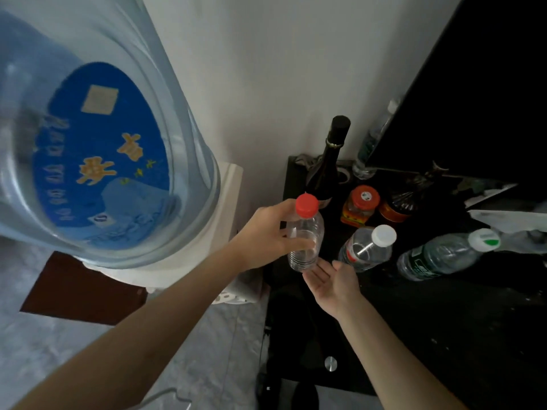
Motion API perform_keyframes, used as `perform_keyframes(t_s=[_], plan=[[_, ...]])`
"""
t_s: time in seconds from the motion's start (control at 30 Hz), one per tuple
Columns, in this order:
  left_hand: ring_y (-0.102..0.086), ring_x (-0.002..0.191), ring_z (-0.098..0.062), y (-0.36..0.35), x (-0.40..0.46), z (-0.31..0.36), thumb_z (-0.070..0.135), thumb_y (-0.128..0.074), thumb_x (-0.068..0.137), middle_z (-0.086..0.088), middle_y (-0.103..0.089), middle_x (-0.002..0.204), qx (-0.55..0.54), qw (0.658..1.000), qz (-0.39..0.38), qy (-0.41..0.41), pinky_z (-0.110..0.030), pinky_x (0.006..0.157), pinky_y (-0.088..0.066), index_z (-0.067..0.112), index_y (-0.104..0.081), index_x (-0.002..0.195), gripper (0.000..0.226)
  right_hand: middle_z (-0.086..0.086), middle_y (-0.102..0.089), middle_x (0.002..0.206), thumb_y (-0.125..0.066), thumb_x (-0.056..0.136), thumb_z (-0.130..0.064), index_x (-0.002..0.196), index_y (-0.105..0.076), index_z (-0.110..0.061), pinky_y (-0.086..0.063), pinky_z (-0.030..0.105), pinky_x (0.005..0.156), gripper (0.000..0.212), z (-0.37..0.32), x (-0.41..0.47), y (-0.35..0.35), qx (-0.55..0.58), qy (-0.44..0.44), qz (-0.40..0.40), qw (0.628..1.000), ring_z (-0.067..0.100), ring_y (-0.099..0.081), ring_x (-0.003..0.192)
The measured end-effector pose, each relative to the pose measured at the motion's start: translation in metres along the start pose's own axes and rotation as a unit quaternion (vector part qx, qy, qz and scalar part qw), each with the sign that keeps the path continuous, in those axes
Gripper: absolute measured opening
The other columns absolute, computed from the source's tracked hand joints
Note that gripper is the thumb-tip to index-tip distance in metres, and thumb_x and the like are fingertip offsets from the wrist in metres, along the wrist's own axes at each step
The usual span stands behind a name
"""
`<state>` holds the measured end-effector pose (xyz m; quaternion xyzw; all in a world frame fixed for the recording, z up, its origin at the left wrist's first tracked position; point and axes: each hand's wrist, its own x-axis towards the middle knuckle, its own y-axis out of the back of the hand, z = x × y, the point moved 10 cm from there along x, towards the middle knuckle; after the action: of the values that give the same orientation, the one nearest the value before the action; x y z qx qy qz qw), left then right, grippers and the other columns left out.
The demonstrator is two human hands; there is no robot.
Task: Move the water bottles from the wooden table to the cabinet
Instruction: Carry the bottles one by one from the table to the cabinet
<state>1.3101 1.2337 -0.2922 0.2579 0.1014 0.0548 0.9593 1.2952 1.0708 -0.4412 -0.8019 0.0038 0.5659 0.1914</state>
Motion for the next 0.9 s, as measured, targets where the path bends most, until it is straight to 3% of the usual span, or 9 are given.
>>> perform_keyframes(t_s=[0.07, 0.23, 0.33, 0.53, 0.63, 0.7, 0.8, 0.9], plan=[[-0.057, 0.105, 0.02, -0.006, 0.005, -0.009, 0.018, -0.084, 0.083, 0.019, -0.064, 0.113, -0.006, 1.0, 0.003, 0.004, -0.003, 0.089, -0.047, 0.017, -0.058, 0.133, 0.056, 0.024, -0.045, 0.148, -0.028, 0.108, -0.027, 0.144, -0.041, 0.004, -0.031, 0.043, 0.117, 0.049, -0.001, 0.005, -0.001, -0.008, 0.012, 0.001, 1.0, 0.034, -0.038, 0.142], [-0.058, 0.11, 0.016, -0.017, 0.011, -0.024, 0.017, -0.082, 0.085, 0.018, -0.064, 0.118, -0.006, 1.0, 0.012, 0.014, -0.008, 0.095, -0.048, 0.018, -0.056, 0.135, 0.056, 0.022, -0.043, 0.15, -0.031, 0.108, -0.027, 0.147, -0.041, -0.003, -0.035, 0.046, 0.114, 0.047, 0.001, 0.01, -0.002, -0.043, 0.015, -0.007, 0.999, 0.033, -0.038, 0.142], [-0.056, 0.107, 0.02, -0.025, 0.014, -0.025, 0.014, -0.081, 0.086, 0.022, -0.062, 0.115, 0.006, 1.0, 0.008, 0.016, -0.004, 0.092, -0.045, 0.016, -0.056, 0.136, 0.056, 0.019, -0.046, 0.148, -0.034, 0.108, -0.028, 0.143, -0.048, -0.004, -0.04, 0.046, 0.109, 0.045, -0.001, 0.013, 0.002, -0.064, 0.009, 0.005, 0.998, 0.031, -0.041, 0.14], [-0.053, 0.108, 0.024, -0.036, 0.017, -0.025, 0.01, -0.077, 0.089, 0.024, -0.059, 0.117, 0.009, 1.0, -0.006, 0.026, 0.0, 0.091, -0.04, 0.017, -0.051, 0.139, 0.057, 0.021, -0.052, 0.14, -0.033, 0.108, -0.029, 0.133, -0.054, 0.003, -0.043, 0.044, 0.098, 0.045, -0.007, 0.001, 0.002, -0.079, -0.011, -0.031, 0.996, 0.033, -0.047, 0.134], [-0.053, 0.111, 0.016, -0.04, 0.015, -0.02, 0.015, -0.075, 0.091, 0.014, -0.058, 0.13, 0.029, 0.998, -0.034, 0.04, 0.001, 0.094, -0.037, 0.022, -0.044, 0.146, 0.063, 0.023, -0.056, 0.135, -0.036, 0.107, -0.026, 0.131, -0.054, 0.005, -0.045, 0.043, 0.096, 0.043, -0.01, -0.012, 0.002, -0.098, -0.025, -0.051, 0.994, 0.034, -0.053, 0.128], [-0.047, 0.12, 0.009, -0.04, 0.012, -0.014, 0.017, -0.077, 0.09, 0.005, -0.049, 0.146, 0.058, 0.996, -0.036, 0.051, 0.001, 0.097, -0.031, 0.021, -0.033, 0.155, 0.079, 0.022, -0.058, 0.131, -0.039, 0.106, -0.025, 0.134, -0.051, 0.006, -0.047, 0.043, 0.096, 0.043, -0.011, -0.025, 0.001, -0.119, -0.032, -0.064, 0.99, 0.034, -0.057, 0.123], [-0.03, 0.148, -0.015, -0.031, 0.005, -0.009, 0.02, -0.084, 0.083, -0.003, -0.03, 0.163, 0.107, 0.99, -0.031, 0.09, -0.017, 0.113, -0.023, 0.017, -0.012, 0.163, 0.108, 0.021, -0.061, 0.129, -0.042, 0.105, -0.025, 0.134, -0.051, 0.005, -0.047, 0.044, 0.1, 0.043, -0.017, -0.051, -0.003, -0.172, -0.037, -0.094, 0.98, 0.034, -0.06, 0.119], [-0.022, 0.154, -0.03, -0.017, -0.011, -0.006, 0.026, -0.088, 0.077, -0.011, -0.019, 0.167, 0.158, 0.975, -0.03, 0.151, -0.041, 0.124, -0.024, 0.015, 0.004, 0.163, 0.126, 0.019, -0.066, 0.123, -0.044, 0.104, -0.026, 0.129, -0.057, 0.001, -0.052, 0.043, 0.097, 0.038, -0.035, -0.081, -0.008, -0.233, -0.013, -0.122, 0.965, 0.031, -0.066, 0.11]])
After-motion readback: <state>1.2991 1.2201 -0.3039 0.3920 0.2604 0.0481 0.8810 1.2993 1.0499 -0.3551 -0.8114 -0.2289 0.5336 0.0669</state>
